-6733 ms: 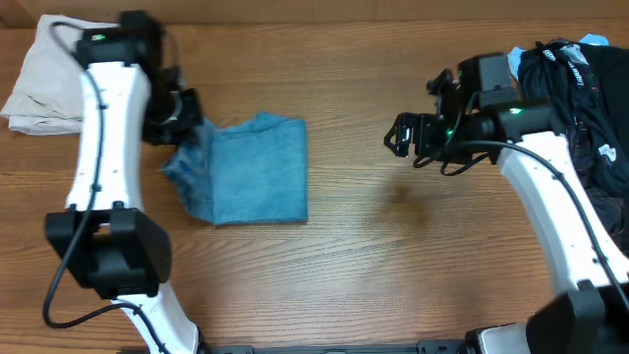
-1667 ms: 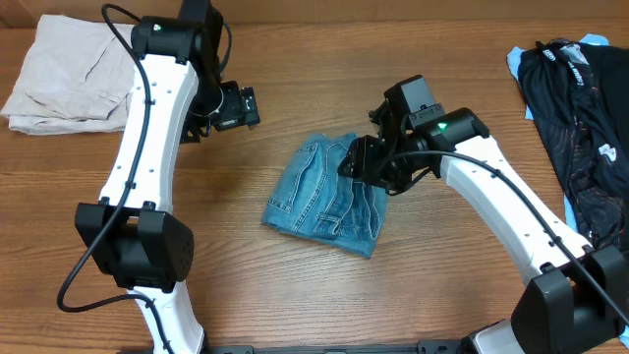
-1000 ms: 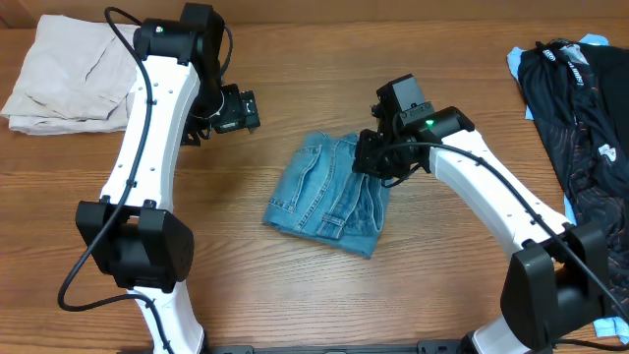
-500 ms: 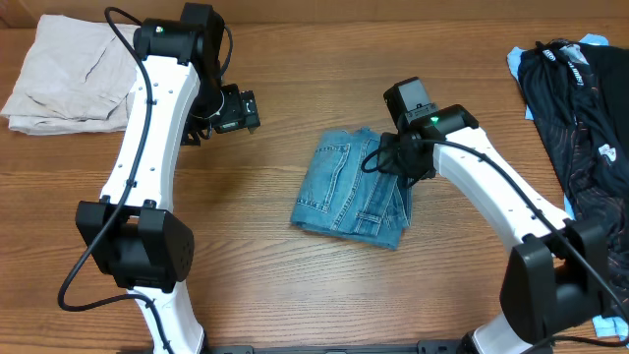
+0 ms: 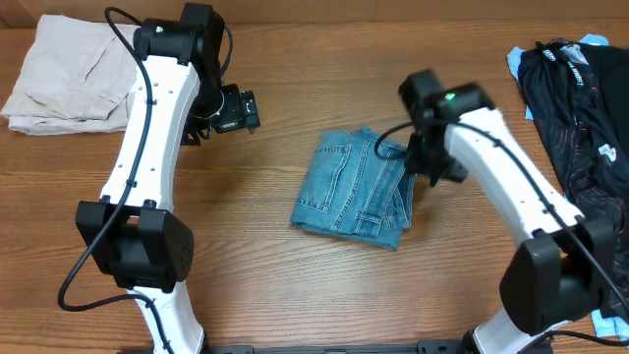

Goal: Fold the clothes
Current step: 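Raise the left gripper away and lower the right gripper onto the jeans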

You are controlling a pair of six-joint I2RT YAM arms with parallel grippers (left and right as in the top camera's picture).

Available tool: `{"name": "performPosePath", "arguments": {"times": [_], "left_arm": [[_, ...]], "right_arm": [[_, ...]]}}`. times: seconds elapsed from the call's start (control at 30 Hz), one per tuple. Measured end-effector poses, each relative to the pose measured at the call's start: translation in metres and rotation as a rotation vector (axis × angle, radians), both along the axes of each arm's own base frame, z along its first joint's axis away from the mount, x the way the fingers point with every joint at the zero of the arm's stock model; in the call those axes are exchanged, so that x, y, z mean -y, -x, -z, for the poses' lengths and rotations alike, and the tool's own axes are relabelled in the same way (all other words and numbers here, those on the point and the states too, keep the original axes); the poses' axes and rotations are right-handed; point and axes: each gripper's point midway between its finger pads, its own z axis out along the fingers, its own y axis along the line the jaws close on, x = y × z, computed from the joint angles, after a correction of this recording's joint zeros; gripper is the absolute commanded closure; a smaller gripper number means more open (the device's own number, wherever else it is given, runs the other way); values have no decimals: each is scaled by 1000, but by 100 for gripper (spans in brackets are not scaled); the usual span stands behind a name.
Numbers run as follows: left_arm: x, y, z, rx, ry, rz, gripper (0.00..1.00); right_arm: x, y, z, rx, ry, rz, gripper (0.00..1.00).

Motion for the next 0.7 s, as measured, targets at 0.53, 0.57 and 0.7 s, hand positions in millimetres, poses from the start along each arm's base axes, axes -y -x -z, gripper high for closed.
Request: {"name": "performPosePath", "arguments": {"times": [0.53, 0.57, 0.7], "left_arm": [[0, 0, 0, 0, -3, 0, 0], [0, 0, 0, 0, -2, 0, 0], [0, 0, 0, 0, -2, 0, 0]], "right_arm": [[-153, -22, -42, 158, -858, -557, 75], [-156, -24, -34, 152, -883, -563, 75], [-158, -27, 15, 54, -961, -513, 75]]}}
